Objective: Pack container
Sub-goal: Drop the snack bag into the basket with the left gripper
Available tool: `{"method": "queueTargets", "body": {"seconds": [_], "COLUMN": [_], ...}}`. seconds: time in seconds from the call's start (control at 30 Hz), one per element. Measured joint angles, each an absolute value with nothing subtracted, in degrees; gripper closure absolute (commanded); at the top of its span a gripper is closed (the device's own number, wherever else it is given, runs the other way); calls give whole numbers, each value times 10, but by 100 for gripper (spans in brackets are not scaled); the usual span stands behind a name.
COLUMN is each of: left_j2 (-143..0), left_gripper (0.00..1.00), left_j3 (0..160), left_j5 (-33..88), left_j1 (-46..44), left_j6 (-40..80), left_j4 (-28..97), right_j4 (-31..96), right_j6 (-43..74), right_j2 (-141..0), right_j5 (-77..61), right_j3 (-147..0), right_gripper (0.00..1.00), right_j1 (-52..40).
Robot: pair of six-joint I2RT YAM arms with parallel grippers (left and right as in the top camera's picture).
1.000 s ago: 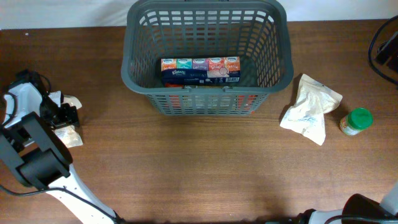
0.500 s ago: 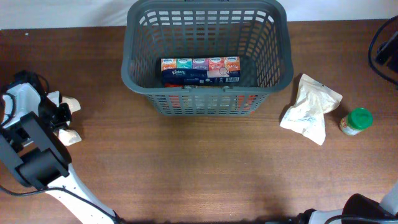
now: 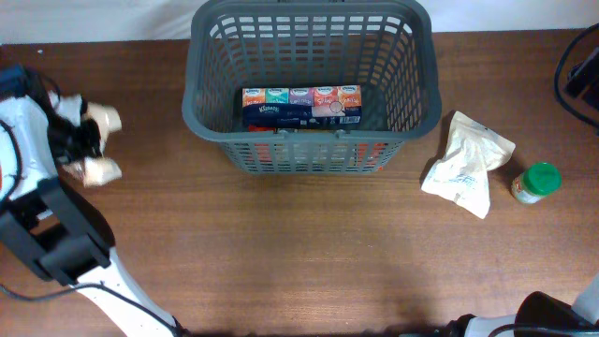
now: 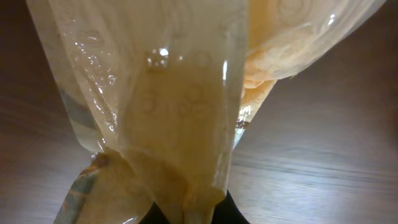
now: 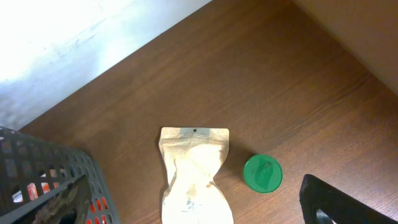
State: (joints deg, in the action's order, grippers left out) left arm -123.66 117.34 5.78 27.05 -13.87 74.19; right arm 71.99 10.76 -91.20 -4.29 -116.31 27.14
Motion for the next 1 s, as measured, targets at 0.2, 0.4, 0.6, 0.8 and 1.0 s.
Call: {"method": "queueTargets", "body": {"seconds": [0.2, 0.4, 0.6, 0.8, 1.0], "left_j2": [-1108, -1016, -1002, -1046, -1158], "left_gripper": [98, 98, 98, 98, 98], "left_j3": [1253, 1297, 1302, 1303, 1303], "left_j5": [61, 67, 72, 76, 77], "left_j1": [193, 63, -81, -192, -229], "left_j6": [-208, -324, -471, -580, -607], "left_j4": [730, 690, 664, 659, 652], "right_j4": [720, 720, 720, 720, 720], "right_j6": [108, 108, 108, 108, 107], "right_j2": [-912, -912, -912, -912, -912], "right_j5": [-43, -43, -43, -43, -43], "right_j3": [-1163, -1163, -1163, -1163, -1163], "right_gripper": [1, 1, 1, 1, 1], "right_j1": [271, 271, 271, 271, 271]}}
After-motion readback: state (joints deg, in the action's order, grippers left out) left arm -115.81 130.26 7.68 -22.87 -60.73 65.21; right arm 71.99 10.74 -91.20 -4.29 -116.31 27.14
